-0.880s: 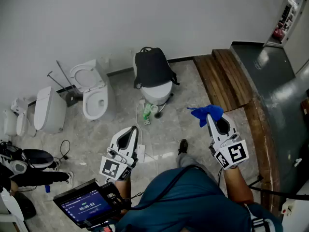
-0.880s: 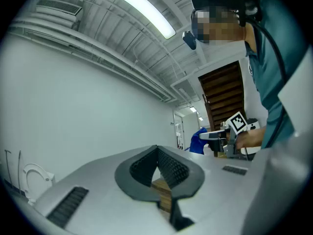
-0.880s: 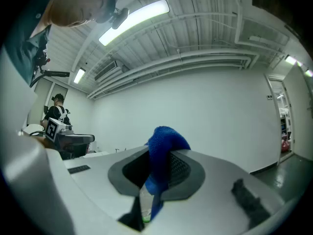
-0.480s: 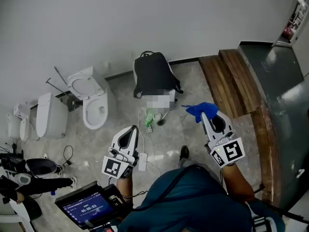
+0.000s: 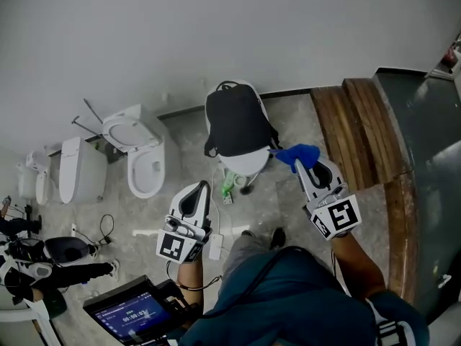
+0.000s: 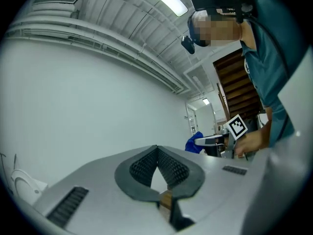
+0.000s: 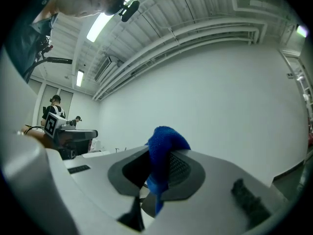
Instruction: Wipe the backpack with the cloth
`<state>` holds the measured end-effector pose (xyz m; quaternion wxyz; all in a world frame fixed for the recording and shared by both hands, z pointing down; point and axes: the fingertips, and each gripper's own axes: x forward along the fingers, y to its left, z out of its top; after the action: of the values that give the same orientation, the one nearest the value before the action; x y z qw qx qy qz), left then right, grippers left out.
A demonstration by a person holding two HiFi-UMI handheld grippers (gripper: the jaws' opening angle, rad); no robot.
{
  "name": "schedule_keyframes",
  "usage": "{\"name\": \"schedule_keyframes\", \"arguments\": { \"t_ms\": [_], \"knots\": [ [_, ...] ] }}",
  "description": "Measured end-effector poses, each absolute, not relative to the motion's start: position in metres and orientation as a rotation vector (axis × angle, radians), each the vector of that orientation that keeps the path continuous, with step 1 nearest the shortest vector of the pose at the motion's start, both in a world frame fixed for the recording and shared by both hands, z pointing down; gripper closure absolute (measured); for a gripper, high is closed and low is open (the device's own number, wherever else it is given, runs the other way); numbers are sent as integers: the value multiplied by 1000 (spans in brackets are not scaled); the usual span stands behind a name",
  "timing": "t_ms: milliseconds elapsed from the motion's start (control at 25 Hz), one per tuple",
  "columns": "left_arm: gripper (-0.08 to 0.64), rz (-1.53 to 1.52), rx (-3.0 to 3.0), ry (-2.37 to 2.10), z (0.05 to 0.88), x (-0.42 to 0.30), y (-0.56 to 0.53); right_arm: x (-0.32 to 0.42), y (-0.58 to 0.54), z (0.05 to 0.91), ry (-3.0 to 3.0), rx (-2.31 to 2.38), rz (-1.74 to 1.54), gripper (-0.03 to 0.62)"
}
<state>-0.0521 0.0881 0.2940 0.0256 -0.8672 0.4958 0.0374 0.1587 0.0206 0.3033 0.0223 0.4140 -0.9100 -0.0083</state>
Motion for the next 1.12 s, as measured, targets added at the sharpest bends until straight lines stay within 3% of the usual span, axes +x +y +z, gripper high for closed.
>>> {"name": "schedule_keyframes", "arguments": {
  "t_ms": [800,1120],
  "knots": [
    [555,152,-2820,1457,354,-169,-145,67,-195,385,-2631,1458,0,541],
    [557,117,-2905,1436,399,-182,-206,53,-260,491,-2533,1319,110,540]
  ]
}}
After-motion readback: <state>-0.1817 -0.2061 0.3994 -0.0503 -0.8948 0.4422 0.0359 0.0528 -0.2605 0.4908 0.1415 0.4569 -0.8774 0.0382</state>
